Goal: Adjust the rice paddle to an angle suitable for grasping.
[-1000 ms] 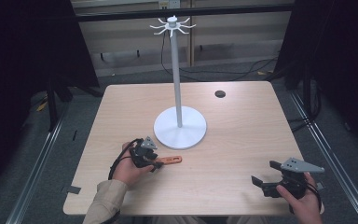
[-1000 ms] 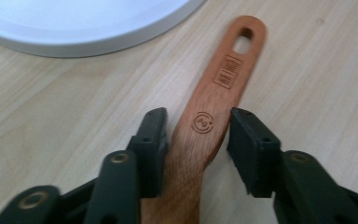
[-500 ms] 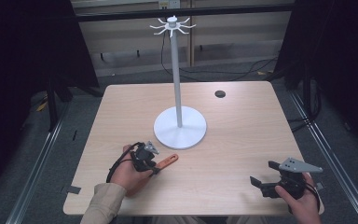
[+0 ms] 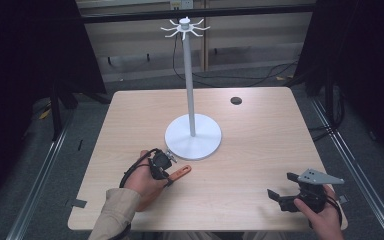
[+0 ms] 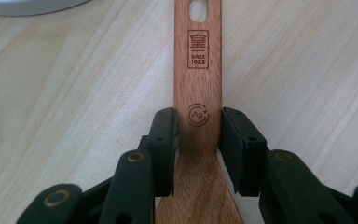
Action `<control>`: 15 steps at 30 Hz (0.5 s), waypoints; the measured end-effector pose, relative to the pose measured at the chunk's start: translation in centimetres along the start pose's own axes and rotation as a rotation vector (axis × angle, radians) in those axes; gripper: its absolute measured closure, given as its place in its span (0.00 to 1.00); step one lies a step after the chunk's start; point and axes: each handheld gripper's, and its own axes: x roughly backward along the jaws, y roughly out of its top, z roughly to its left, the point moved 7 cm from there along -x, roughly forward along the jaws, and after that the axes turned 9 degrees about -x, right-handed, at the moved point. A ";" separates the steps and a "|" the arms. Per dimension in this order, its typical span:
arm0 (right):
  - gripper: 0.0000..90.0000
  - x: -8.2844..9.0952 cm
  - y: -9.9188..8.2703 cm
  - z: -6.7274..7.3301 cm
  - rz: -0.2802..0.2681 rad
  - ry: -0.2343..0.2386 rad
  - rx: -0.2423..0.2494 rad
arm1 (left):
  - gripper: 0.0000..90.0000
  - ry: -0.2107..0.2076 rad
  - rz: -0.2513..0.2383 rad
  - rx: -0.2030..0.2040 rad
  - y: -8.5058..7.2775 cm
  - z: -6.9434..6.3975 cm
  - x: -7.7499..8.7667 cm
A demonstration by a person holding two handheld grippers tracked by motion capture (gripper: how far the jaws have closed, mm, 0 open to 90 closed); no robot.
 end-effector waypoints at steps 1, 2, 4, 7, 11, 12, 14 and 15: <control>0.03 0.0 0.0 0.0 0.000 0.001 0.000 | 0.74 -0.003 0.007 0.002 0.0 -0.1 0.0; 0.03 0.0 0.0 0.1 0.000 0.001 -0.001 | 0.74 -0.009 -0.001 0.005 0.0 -0.1 0.0; 0.03 0.0 0.0 0.2 0.000 0.003 -0.002 | 0.74 -0.005 -0.019 0.026 0.0 0.0 0.0; 0.03 0.1 0.2 0.2 -0.006 0.003 0.001 | 0.74 -0.017 -0.032 0.041 -0.1 -0.1 0.1; 0.03 0.2 0.3 0.2 -0.012 0.003 -0.001 | 0.74 -0.018 -0.091 0.069 0.0 -0.1 0.8; 0.03 0.1 0.3 0.2 -0.015 0.003 0.000 | 0.74 -0.011 -0.120 0.080 0.0 0.0 1.1; 0.03 0.2 0.4 0.2 -0.018 0.004 0.000 | 0.74 -0.015 -0.164 0.108 0.0 0.1 1.7; 0.03 0.2 0.4 0.2 -0.021 0.003 -0.001 | 0.74 -0.005 -0.186 0.115 0.0 0.3 2.0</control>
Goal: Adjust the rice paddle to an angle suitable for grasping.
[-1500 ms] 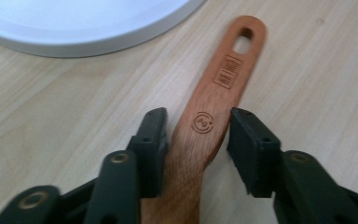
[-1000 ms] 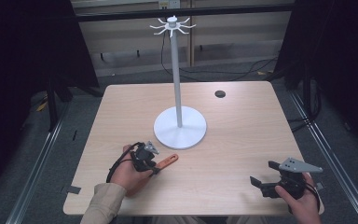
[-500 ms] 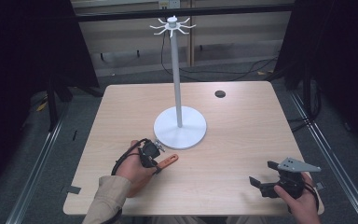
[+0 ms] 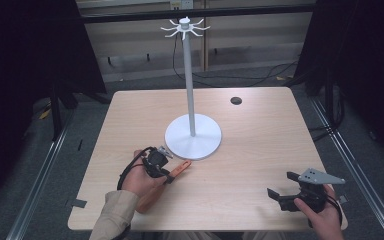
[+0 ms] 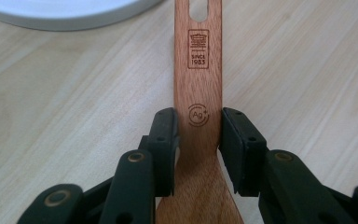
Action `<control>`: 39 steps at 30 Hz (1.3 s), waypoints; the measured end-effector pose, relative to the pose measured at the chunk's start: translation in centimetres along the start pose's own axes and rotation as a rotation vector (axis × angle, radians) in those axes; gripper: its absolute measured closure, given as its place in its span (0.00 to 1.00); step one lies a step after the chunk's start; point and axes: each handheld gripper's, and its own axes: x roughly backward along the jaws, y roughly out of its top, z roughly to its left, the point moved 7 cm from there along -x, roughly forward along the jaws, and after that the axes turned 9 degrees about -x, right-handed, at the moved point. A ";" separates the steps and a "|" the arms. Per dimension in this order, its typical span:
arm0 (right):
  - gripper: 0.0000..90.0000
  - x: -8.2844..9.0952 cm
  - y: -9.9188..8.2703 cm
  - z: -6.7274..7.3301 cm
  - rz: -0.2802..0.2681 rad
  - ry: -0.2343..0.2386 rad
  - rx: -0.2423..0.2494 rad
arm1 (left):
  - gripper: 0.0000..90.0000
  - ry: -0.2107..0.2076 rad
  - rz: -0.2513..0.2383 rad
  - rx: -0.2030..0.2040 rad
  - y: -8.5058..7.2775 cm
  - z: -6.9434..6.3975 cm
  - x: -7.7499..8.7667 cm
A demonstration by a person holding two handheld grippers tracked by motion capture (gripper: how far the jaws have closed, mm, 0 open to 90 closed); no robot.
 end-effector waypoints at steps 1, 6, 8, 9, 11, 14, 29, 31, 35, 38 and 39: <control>0.03 0.0 0.0 0.0 -0.001 0.001 -0.001 | 0.74 0.007 -0.017 0.004 0.0 0.1 0.3; 0.03 -0.1 0.0 0.1 -0.001 0.001 0.000 | 0.74 0.025 -0.114 0.019 0.5 0.3 1.9; 0.03 -0.1 0.1 0.2 -0.003 0.000 0.001 | 0.74 0.038 -0.150 0.028 0.7 0.5 2.5; 0.03 -0.1 0.2 0.2 -0.009 0.003 0.000 | 0.74 0.043 -0.175 0.034 0.8 0.6 2.7; 0.03 -0.1 0.2 0.3 -0.012 0.003 0.001 | 0.74 0.050 -0.206 0.044 1.0 0.7 3.2; 0.03 -0.1 0.2 0.3 -0.011 0.004 0.004 | 0.74 0.075 -0.243 0.055 1.1 0.8 3.8; 0.04 -0.5 0.5 0.6 -0.020 0.013 0.006 | 0.74 0.112 -0.426 0.101 0.9 0.9 6.0; 0.04 -0.5 0.6 0.7 -0.027 0.013 0.007 | 0.74 0.114 -0.466 0.110 1.0 1.0 6.4; 0.04 -0.5 0.6 0.6 -0.032 0.013 0.006 | 0.74 0.125 -0.522 0.119 1.1 1.0 6.9; 0.04 -0.6 0.7 0.6 -0.036 0.011 0.006 | 0.74 0.126 -0.569 0.135 1.3 1.0 7.3; 0.04 -0.6 0.7 0.6 -0.036 0.014 0.004 | 0.74 0.124 -0.582 0.140 1.4 1.0 7.4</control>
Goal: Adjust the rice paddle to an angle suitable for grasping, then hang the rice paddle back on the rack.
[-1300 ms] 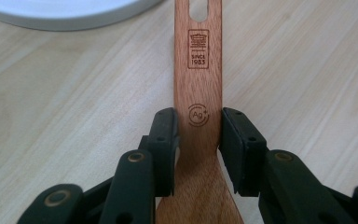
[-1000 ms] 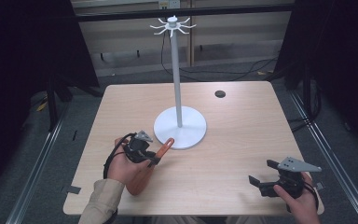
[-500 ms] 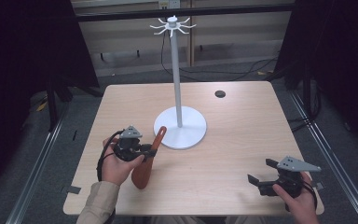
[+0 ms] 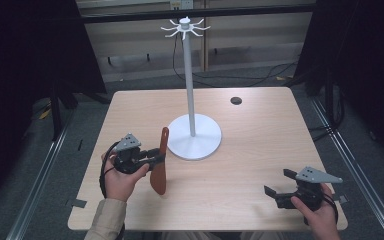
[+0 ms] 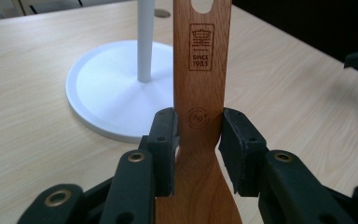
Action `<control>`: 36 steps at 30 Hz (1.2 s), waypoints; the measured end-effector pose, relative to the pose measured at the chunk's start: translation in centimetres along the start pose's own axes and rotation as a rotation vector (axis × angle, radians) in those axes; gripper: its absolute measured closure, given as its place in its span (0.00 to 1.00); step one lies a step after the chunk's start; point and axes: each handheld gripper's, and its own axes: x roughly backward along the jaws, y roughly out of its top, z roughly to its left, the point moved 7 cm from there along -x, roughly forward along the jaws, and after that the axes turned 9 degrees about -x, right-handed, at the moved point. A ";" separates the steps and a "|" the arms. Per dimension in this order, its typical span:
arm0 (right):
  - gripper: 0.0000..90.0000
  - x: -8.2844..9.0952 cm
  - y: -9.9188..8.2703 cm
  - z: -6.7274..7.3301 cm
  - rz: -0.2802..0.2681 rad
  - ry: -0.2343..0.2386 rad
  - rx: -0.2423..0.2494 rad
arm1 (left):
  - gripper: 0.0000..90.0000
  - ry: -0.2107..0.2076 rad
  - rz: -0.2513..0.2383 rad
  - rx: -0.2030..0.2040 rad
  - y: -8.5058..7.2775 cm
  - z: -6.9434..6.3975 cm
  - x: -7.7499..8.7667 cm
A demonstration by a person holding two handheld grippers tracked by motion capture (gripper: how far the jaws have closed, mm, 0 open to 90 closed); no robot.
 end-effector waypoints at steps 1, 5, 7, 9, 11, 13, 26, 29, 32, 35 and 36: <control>0.04 0.0 0.0 0.0 -0.004 0.002 -0.001 | 0.74 -0.004 -0.013 0.004 0.1 0.1 0.1; 0.04 0.1 0.1 -0.1 -0.013 -0.004 -0.002 | 0.74 0.005 -0.068 0.018 1.0 0.1 0.3; 0.04 0.1 0.2 -0.2 -0.017 -0.005 -0.001 | 0.74 0.012 -0.095 0.021 1.5 0.0 0.4; 0.04 0.1 0.4 -0.2 -0.022 -0.004 -0.002 | 0.74 0.019 -0.134 0.027 2.1 -0.1 0.6; 0.04 0.2 0.7 0.0 -0.033 -0.001 -0.005 | 0.74 0.025 -0.156 0.023 2.6 -0.2 0.8; 0.04 0.1 1.0 0.1 -0.045 0.000 0.000 | 0.74 0.042 -0.180 0.024 3.1 -0.4 1.0; 0.04 -0.3 1.5 0.4 -0.053 0.012 0.007 | 0.74 0.109 -0.311 -0.006 6.3 -0.8 1.9; 0.04 -0.2 1.6 0.4 -0.057 0.011 0.005 | 0.74 0.130 -0.344 0.004 7.1 -0.7 2.3; 0.04 -0.2 1.7 0.5 -0.062 0.009 0.005 | 0.74 0.138 -0.362 -0.007 7.9 -0.7 2.6; 0.04 -0.2 1.5 0.5 -0.056 0.009 0.006 | 0.74 0.153 -0.378 -0.015 8.5 -0.6 2.9; 0.04 -0.2 1.5 0.4 -0.056 0.010 0.002 | 0.74 0.155 -0.389 -0.011 8.8 -0.6 3.0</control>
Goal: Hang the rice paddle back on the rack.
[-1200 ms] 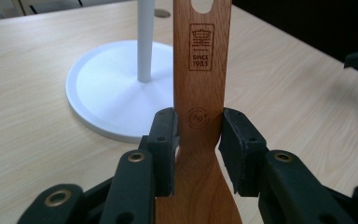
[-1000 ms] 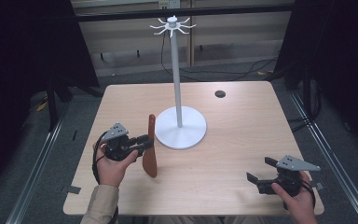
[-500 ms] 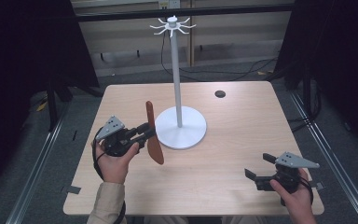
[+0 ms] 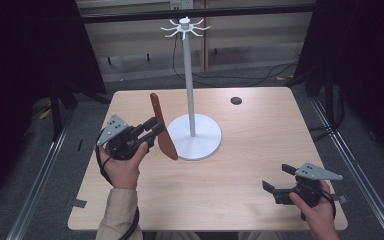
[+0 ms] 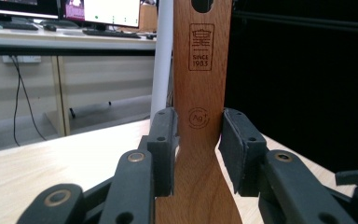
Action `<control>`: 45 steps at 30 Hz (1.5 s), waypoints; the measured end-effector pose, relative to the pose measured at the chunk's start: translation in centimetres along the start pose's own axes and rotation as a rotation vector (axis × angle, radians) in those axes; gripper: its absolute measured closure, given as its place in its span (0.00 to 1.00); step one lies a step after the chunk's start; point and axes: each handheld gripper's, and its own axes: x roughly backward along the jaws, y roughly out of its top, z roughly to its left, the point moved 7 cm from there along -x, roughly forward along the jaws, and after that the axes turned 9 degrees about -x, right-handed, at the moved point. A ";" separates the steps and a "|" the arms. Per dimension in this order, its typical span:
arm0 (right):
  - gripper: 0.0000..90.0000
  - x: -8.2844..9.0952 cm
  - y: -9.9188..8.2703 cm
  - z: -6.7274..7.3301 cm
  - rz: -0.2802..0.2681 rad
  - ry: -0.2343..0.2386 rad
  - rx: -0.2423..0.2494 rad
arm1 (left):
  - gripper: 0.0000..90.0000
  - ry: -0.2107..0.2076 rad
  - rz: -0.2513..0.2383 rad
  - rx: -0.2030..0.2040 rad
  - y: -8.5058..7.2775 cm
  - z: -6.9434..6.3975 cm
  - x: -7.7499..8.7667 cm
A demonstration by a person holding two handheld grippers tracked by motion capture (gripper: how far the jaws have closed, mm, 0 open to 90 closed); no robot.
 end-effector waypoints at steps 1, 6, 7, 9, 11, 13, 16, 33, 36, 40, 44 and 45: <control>0.04 0.0 0.0 0.0 0.000 -0.002 -0.002 | 0.74 0.000 -0.005 0.002 0.2 0.0 -0.1; 0.04 0.0 0.1 0.0 -0.004 0.002 0.002 | 0.74 0.013 -0.042 -0.009 1.4 0.2 -0.2; 0.04 0.0 0.2 0.1 -0.007 0.001 0.003 | 0.74 0.018 -0.051 -0.005 1.6 0.2 -0.3; 0.04 -0.1 0.2 0.1 -0.009 0.005 0.005 | 0.74 0.020 -0.061 0.005 1.9 0.2 -0.5; 0.04 -0.1 0.2 0.2 -0.006 0.005 0.004 | 0.74 0.026 -0.072 0.007 2.3 0.2 -0.6; 0.04 -0.2 0.2 0.1 -0.005 0.007 0.002 | 0.74 0.027 -0.083 0.005 2.8 0.2 -0.7; 0.04 -0.2 0.3 0.1 -0.008 0.010 0.004 | 0.74 0.032 -0.086 -0.004 3.4 0.3 -1.0; 0.04 -0.4 0.4 0.2 -0.009 0.021 -0.008 | 0.74 0.040 -0.097 -0.024 6.0 0.6 -2.8; 0.04 -0.4 0.4 0.1 -0.010 0.022 -0.009 | 0.74 0.047 -0.105 -0.021 6.6 0.4 -3.2; 0.04 -0.5 0.5 0.0 -0.013 0.024 -0.012 | 0.74 0.049 -0.105 -0.031 7.2 0.2 -3.7; 0.04 -0.4 0.5 0.0 -0.015 0.026 -0.014 | 0.74 0.060 -0.102 -0.036 7.6 0.3 -4.1; 0.04 -0.4 0.5 0.0 -0.012 0.028 -0.014 | 0.74 0.066 -0.113 -0.022 7.8 0.2 -4.3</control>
